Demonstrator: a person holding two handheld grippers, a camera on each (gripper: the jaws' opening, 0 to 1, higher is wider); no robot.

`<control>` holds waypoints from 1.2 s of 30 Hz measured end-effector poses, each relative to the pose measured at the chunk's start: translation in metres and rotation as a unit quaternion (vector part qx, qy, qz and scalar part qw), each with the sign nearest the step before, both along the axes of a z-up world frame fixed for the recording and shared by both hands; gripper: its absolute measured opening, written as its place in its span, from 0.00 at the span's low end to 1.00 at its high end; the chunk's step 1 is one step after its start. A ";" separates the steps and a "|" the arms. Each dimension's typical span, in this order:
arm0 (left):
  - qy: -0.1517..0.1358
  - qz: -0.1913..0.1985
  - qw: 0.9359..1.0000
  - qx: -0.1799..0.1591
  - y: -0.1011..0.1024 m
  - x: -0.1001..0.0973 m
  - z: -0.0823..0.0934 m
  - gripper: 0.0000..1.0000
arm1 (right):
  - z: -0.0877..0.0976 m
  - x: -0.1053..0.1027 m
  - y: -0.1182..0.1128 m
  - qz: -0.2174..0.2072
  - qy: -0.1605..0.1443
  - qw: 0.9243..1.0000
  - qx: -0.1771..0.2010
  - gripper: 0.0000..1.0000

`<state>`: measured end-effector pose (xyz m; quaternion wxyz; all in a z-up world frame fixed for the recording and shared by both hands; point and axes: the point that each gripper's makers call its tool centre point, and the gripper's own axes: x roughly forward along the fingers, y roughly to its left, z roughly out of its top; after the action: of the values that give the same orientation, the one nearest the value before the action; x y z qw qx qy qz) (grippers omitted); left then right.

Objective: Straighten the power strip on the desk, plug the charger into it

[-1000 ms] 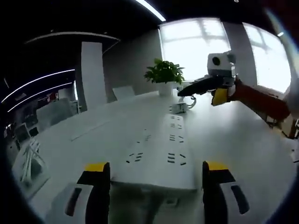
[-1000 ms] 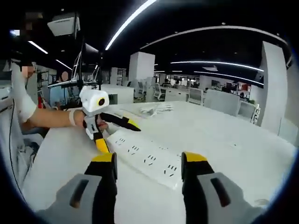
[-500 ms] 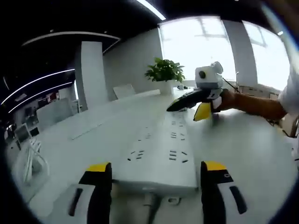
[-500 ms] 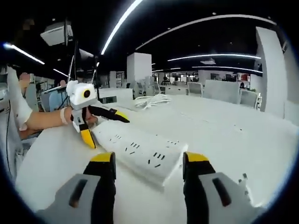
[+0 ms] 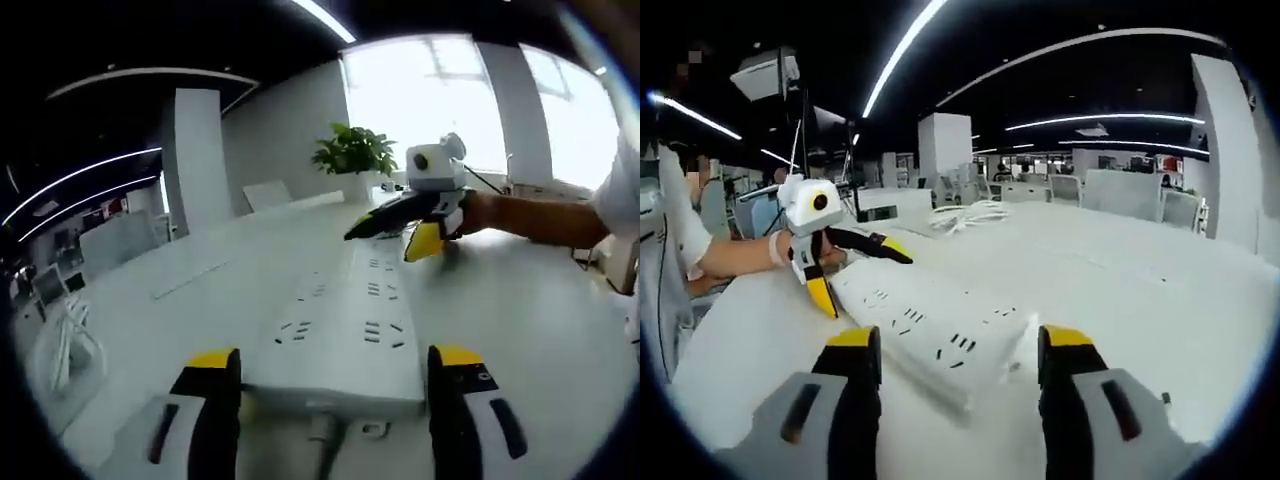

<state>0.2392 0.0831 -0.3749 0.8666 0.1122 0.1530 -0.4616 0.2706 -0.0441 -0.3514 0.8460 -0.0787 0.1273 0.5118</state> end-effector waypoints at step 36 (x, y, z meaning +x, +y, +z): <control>-0.003 -0.006 1.000 -0.003 0.003 0.001 0.000 0.75 | -0.018 0.003 0.019 0.030 -0.041 0.996 -0.073 0.72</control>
<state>0.2398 0.0856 -0.3751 0.8645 0.1124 0.1481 -0.4670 0.2734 -0.0247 -0.3692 0.8269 -0.1653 0.1273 0.5223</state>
